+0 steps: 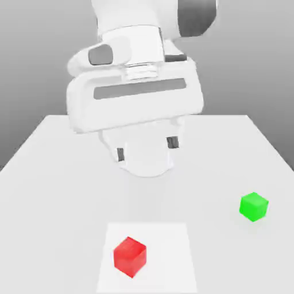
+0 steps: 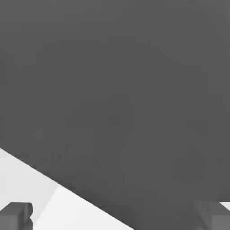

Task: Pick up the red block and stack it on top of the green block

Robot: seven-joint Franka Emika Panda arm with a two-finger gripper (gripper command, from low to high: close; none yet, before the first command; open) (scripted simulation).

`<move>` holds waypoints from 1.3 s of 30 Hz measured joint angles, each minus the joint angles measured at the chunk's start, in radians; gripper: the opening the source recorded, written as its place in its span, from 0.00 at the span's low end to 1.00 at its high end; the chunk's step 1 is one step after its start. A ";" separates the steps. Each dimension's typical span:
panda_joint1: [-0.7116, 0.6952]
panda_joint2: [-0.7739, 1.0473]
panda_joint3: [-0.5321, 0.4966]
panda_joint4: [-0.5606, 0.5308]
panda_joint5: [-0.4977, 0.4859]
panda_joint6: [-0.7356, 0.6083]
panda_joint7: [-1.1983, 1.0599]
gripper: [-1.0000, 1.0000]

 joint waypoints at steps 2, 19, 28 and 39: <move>0.007 0.068 -0.009 -0.023 0.011 0.031 -0.084 0.50; -0.100 0.508 0.097 -0.079 0.088 0.324 -0.434 0.00; -0.057 0.405 0.036 -0.097 -0.002 0.242 -0.368 0.00; 0.349 0.167 0.234 -0.214 -0.105 0.114 -0.294 0.00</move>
